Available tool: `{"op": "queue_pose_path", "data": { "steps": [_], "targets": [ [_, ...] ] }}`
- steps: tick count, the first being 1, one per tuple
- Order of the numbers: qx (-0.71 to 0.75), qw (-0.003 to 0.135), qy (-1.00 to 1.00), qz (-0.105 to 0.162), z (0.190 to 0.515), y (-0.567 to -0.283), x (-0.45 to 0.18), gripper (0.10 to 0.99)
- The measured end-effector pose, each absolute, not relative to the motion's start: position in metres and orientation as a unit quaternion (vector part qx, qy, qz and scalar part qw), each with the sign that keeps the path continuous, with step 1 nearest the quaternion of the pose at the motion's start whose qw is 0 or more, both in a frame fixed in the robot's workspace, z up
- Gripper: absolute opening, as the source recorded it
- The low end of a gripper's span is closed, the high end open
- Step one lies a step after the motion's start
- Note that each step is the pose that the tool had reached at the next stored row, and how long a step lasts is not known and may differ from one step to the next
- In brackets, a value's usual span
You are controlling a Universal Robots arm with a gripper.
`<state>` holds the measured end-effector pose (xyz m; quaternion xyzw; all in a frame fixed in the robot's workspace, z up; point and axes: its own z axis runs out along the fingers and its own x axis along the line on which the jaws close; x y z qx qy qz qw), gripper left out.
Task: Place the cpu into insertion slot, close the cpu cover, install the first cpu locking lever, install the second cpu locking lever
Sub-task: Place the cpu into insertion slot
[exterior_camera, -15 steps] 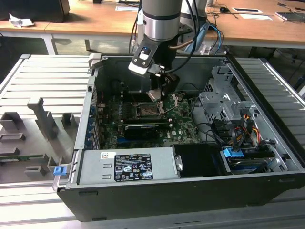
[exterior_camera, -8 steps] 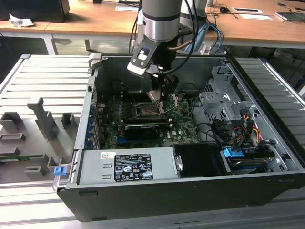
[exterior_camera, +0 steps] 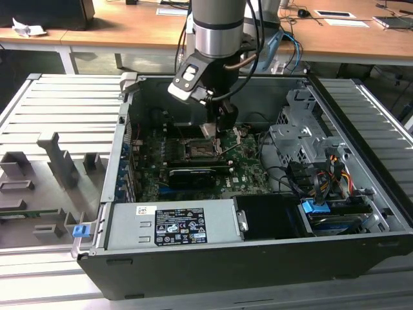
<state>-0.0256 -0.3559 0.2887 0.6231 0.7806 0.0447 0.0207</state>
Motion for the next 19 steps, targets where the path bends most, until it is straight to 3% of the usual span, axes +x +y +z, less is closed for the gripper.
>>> {"op": "queue_pose_path", "data": {
  "steps": [19],
  "targets": [
    [0.682,0.023,0.730,0.044,0.2848,-0.3559,-0.0256,0.525]
  ]
}}
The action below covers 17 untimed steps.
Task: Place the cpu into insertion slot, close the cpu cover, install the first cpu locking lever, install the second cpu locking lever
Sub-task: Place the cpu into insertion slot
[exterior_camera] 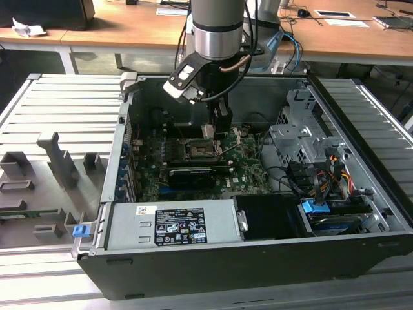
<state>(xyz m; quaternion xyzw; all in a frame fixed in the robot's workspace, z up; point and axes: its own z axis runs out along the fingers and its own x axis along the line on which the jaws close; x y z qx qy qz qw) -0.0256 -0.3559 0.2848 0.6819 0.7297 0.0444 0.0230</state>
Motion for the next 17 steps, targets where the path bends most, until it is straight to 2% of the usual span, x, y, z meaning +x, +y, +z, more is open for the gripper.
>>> {"op": "queue_pose_path", "data": {
  "steps": [17],
  "targets": [
    [0.682,0.027,0.729,0.048,0.270,-0.356,-0.026,0.525]
  ]
}}
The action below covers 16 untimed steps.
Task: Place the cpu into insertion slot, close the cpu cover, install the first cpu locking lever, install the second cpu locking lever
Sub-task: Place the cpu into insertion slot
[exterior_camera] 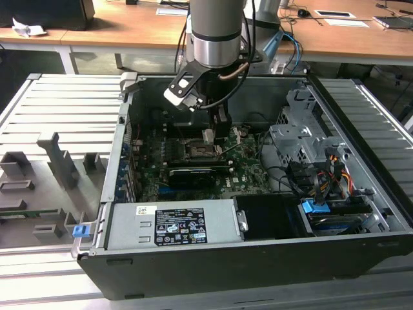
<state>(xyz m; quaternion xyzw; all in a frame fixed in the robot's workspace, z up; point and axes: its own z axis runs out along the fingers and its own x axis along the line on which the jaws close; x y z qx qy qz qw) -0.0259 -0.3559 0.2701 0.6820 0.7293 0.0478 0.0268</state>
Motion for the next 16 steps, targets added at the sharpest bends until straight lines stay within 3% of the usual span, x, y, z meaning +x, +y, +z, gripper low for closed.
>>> {"op": "queue_pose_path", "data": {
  "steps": [16],
  "targets": [
    [0.682,0.027,0.729,0.048,0.257,-0.354,-0.040,0.525]
  ]
}}
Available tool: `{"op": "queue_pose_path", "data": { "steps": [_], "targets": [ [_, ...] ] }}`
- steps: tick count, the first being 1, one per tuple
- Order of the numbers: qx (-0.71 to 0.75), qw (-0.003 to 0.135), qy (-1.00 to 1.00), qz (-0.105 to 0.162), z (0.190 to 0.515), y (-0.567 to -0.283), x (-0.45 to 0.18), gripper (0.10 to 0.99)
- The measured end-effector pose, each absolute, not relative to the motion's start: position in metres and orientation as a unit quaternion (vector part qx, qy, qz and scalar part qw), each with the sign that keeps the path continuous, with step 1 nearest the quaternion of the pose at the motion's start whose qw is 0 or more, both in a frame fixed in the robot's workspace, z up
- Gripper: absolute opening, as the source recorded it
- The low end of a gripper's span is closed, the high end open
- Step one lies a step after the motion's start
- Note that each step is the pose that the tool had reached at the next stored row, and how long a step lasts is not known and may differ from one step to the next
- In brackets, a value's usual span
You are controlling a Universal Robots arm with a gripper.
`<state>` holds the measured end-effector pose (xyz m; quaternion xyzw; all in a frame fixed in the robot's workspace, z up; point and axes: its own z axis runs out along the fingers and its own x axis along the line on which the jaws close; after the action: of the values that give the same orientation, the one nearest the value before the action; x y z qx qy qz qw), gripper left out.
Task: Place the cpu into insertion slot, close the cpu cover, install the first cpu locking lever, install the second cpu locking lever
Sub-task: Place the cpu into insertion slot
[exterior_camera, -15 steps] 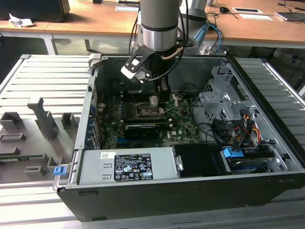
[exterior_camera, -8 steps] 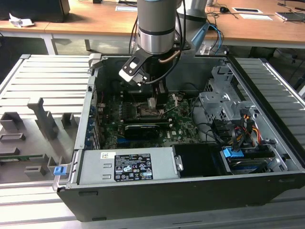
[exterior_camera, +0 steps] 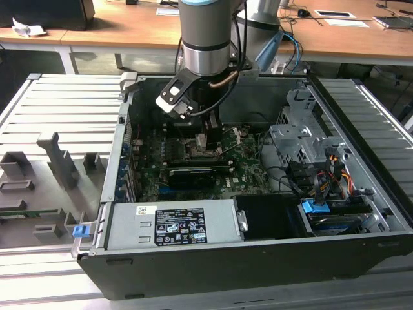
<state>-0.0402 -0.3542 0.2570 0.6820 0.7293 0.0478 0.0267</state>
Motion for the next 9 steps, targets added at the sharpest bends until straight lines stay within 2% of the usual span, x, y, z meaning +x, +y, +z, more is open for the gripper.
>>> {"op": "queue_pose_path", "data": {
  "steps": [9],
  "targets": [
    [0.682,0.027,0.729,0.048,0.2496,-0.3487,-0.0431,0.525]
  ]
}}
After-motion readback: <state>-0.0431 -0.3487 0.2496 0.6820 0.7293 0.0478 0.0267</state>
